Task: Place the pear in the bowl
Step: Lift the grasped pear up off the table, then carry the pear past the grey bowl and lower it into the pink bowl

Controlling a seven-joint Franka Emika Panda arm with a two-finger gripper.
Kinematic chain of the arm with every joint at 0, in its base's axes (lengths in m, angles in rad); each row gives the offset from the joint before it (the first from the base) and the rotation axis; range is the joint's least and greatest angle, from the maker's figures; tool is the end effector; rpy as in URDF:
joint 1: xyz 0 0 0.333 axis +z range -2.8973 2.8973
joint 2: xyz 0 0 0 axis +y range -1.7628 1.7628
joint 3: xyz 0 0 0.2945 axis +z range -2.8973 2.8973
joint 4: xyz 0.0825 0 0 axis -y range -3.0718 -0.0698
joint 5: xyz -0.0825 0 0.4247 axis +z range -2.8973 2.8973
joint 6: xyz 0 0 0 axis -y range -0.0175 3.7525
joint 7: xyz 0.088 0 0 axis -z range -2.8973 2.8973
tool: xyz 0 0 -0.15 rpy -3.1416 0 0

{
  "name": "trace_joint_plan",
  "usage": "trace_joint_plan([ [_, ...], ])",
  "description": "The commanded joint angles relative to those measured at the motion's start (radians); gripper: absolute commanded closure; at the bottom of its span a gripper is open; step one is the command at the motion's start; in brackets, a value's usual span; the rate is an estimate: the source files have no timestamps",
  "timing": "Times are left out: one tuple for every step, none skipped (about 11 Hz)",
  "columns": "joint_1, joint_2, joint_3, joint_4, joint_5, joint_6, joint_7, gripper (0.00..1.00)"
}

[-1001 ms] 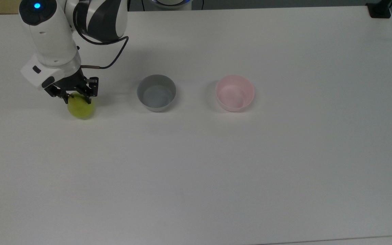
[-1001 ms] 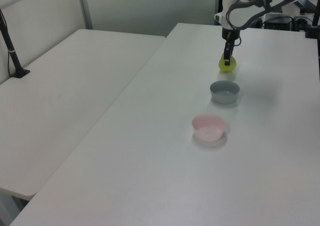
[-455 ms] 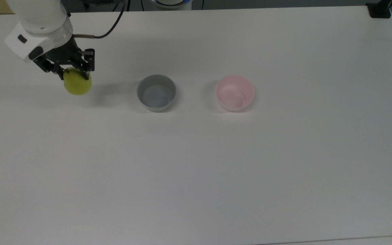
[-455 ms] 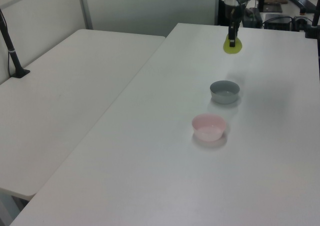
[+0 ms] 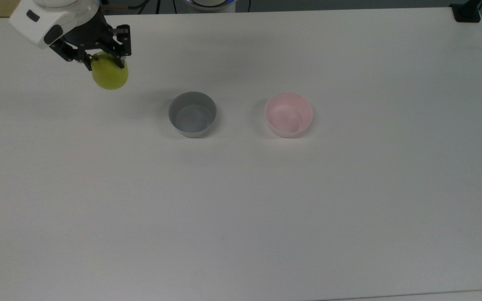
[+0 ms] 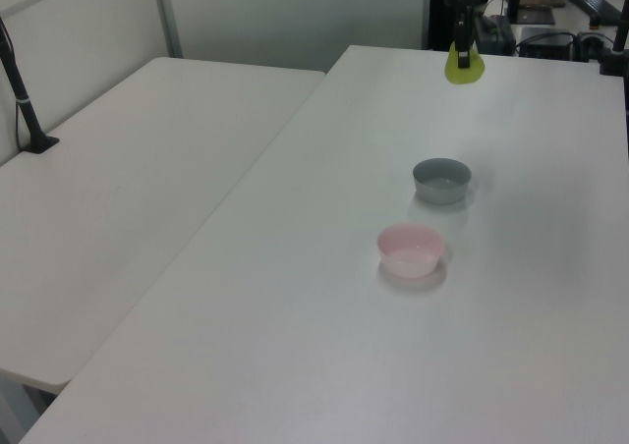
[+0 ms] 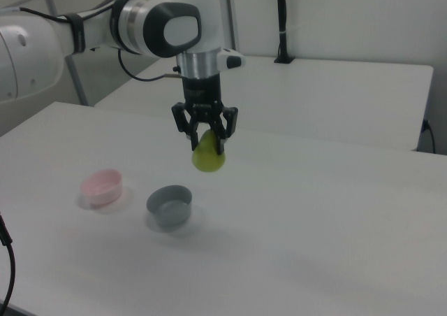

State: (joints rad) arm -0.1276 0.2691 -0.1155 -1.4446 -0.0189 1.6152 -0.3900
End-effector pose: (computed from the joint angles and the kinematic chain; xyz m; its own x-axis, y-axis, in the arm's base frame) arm 0.6440 -0.1558 0.4594 0.9829 0.1494 -0.1081 0.1512 -0.9885 0.0089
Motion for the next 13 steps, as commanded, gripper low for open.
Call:
trace_joint_plan([
  [0.011,-0.088,0.022,0.009,0.045,-0.084,0.019,1.0],
  [0.019,-0.128,0.042,-0.011,0.062,-0.087,0.02,1.0],
  [0.046,-0.172,0.045,-0.049,0.079,-0.08,0.049,1.0],
  [0.086,-0.201,0.045,-0.081,0.082,-0.072,0.087,1.0],
  [0.123,-0.218,0.045,-0.1,0.083,-0.069,0.111,1.0],
  [0.161,-0.243,0.045,-0.126,0.085,-0.039,0.14,1.0],
  [0.19,-0.273,0.045,-0.178,0.085,0.018,0.176,1.0],
  [0.225,-0.303,0.045,-0.245,0.085,0.088,0.204,1.0],
  [0.256,-0.316,0.045,-0.288,0.083,0.144,0.235,1.0],
  [0.282,-0.317,0.046,-0.319,0.082,0.182,0.265,1.0],
  [0.313,-0.317,0.046,-0.359,0.079,0.24,0.298,1.0],
  [0.325,-0.317,0.051,-0.393,0.076,0.289,0.327,1.0],
  [0.33,-0.312,0.08,-0.423,0.073,0.32,0.33,1.0],
])
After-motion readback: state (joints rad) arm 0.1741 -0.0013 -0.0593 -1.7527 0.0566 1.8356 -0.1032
